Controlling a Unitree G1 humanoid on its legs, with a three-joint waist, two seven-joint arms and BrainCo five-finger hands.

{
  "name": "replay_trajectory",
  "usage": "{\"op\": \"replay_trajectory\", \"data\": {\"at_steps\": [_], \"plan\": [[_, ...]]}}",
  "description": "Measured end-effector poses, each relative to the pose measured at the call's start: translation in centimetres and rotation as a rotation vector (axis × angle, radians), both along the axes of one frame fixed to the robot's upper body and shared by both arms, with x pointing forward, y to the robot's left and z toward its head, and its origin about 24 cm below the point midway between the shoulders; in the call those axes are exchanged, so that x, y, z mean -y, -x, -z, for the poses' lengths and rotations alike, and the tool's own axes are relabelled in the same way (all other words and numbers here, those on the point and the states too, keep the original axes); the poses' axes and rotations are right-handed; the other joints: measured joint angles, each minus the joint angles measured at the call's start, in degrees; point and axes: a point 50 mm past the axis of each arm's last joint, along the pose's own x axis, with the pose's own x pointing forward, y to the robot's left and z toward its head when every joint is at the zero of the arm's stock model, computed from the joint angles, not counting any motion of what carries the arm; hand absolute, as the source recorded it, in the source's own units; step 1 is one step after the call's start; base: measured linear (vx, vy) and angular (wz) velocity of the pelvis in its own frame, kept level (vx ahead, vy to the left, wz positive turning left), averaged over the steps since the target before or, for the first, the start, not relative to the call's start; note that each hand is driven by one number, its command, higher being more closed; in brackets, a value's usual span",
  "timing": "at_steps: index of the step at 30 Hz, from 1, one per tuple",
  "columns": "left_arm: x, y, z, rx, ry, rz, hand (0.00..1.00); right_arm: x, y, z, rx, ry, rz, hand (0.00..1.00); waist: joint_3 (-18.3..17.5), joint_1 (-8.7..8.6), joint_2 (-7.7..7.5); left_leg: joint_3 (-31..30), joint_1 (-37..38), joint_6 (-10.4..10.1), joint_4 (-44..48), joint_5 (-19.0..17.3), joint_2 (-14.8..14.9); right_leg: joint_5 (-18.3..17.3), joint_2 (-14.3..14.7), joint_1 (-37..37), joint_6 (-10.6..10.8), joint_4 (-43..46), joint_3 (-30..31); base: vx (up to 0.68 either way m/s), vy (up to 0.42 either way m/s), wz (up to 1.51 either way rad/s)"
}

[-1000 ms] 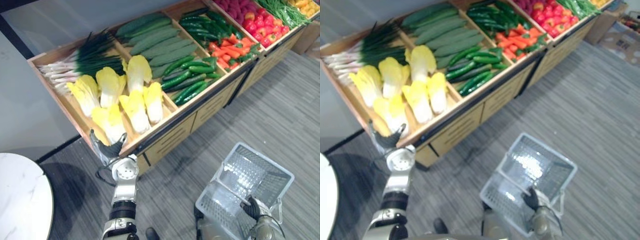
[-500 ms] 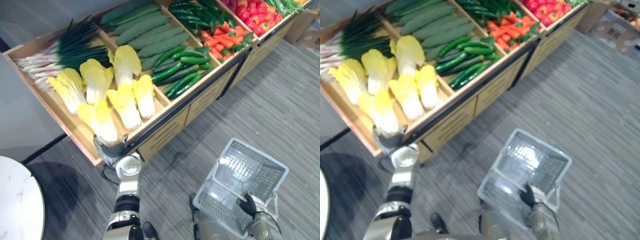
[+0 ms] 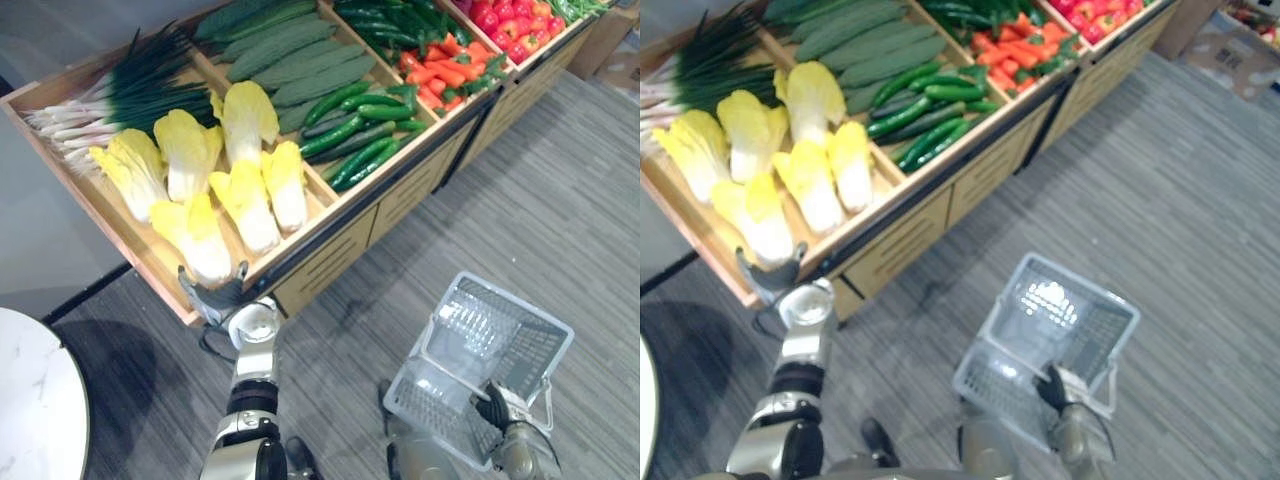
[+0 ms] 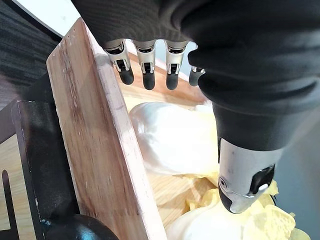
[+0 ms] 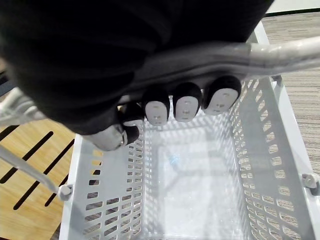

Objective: Pick vegetable in the basket

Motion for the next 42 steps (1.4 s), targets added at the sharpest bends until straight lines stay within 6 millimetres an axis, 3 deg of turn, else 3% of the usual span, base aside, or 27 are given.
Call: {"op": "replay_trajectory", "data": {"at_steps": [18, 42], "plan": [[-0.4, -0.9, -1.0, 0.037, 0.047, -0.049, 0.0, -0.1, -0.5, 0.4, -0.019, 0.005, -0.018, 1.0, 0.5, -0.02, 0.08, -2.3, -1.1, 0.4, -1.7, 1.6, -0.4, 2.1, -0.3, -0.4, 0.1, -0.8, -0.3, 0.0, -0.009, 0.05], [-3.2, -4.5, -6.6, 0.148, 0.029, -0.111, 0.0, -0.6, -2.8, -0.7, 0.061, 0.017, -0.065, 1.0, 4.0, -1.46, -0.62, -3.5, -5.2, 0.1, -5.9, 5.8, -1.1, 1.8, -0.3, -5.4, -0.2, -0.9, -0.3, 0.01, -0.004, 0.02]]}}
